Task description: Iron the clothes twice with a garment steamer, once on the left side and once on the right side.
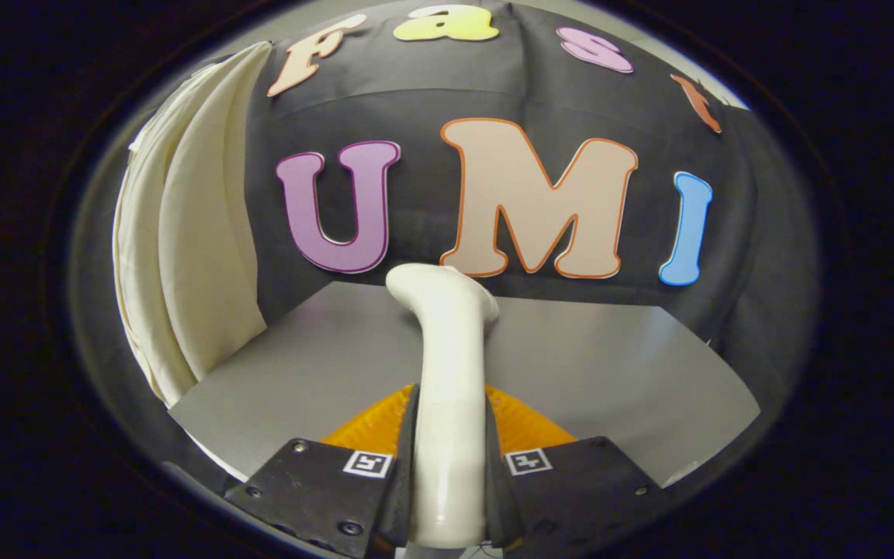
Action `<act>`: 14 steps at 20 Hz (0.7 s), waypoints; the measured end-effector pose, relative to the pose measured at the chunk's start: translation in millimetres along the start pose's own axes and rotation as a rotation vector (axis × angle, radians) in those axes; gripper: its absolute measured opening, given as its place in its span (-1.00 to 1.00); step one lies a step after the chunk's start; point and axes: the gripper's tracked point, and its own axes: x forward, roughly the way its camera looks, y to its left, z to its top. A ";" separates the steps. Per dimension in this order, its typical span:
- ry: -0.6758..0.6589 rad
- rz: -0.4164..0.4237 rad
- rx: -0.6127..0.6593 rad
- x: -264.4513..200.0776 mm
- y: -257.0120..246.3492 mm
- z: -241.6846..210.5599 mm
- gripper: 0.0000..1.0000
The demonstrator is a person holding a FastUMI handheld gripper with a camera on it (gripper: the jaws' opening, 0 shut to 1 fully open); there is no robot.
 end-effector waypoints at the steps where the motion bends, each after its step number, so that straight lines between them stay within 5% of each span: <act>1: -0.004 0.009 0.030 -3.1 0.0 1.1 -0.23; 14: -0.201 0.045 0.122 -138.2 62.3 56.3 -0.28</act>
